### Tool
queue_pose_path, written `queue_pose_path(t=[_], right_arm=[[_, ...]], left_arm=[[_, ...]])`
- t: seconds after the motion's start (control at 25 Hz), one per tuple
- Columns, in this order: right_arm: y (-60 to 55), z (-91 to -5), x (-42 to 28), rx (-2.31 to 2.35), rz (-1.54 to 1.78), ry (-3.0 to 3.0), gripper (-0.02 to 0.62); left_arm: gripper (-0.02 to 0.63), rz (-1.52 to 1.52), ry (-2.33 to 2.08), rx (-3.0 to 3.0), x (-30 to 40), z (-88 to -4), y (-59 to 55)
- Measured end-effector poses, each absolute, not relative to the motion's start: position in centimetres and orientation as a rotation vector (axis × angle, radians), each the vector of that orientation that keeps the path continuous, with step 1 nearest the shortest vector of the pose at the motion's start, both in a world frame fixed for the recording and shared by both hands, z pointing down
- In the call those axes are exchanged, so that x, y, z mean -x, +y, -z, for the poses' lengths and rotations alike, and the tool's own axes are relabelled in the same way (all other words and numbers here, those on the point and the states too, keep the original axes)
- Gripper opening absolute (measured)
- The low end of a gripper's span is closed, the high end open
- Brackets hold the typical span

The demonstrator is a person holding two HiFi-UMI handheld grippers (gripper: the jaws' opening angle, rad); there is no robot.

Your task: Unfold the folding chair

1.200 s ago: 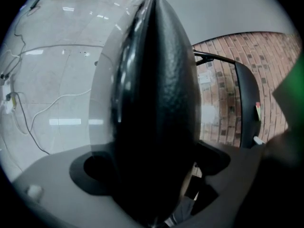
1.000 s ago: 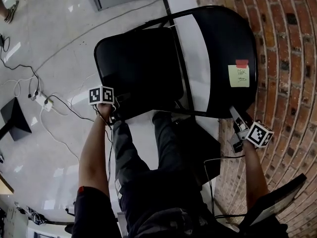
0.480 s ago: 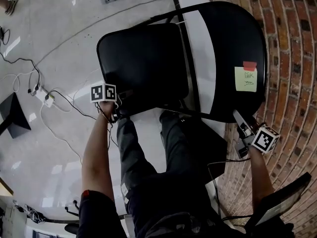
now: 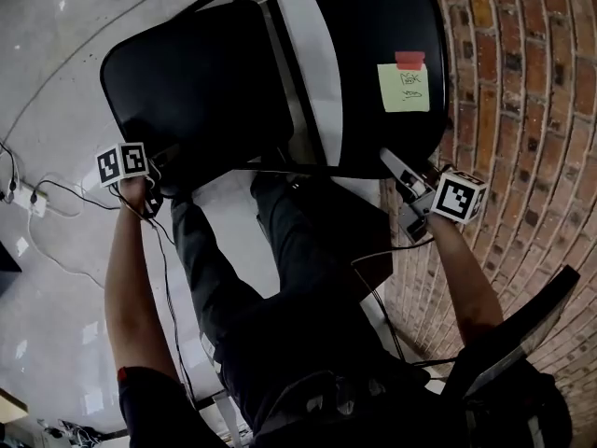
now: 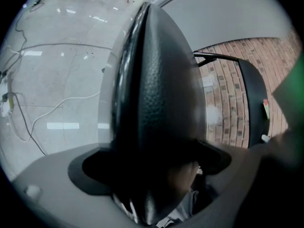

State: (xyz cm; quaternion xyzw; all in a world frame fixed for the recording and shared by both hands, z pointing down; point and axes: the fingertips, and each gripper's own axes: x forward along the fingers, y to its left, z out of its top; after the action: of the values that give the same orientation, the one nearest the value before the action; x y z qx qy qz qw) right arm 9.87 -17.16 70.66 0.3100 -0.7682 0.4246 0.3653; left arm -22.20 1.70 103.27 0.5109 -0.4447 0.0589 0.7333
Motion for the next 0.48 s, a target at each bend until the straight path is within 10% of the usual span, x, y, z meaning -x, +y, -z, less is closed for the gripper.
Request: queue_pose_path(t=[0.48], right_arm=[[-16.6, -71.6, -9.4, -0.867, -1.21, -1.939, 0.169]], left_arm=[[0.548, -0.216, -0.899, -1.117, 21.3, -102.3, 3.1]])
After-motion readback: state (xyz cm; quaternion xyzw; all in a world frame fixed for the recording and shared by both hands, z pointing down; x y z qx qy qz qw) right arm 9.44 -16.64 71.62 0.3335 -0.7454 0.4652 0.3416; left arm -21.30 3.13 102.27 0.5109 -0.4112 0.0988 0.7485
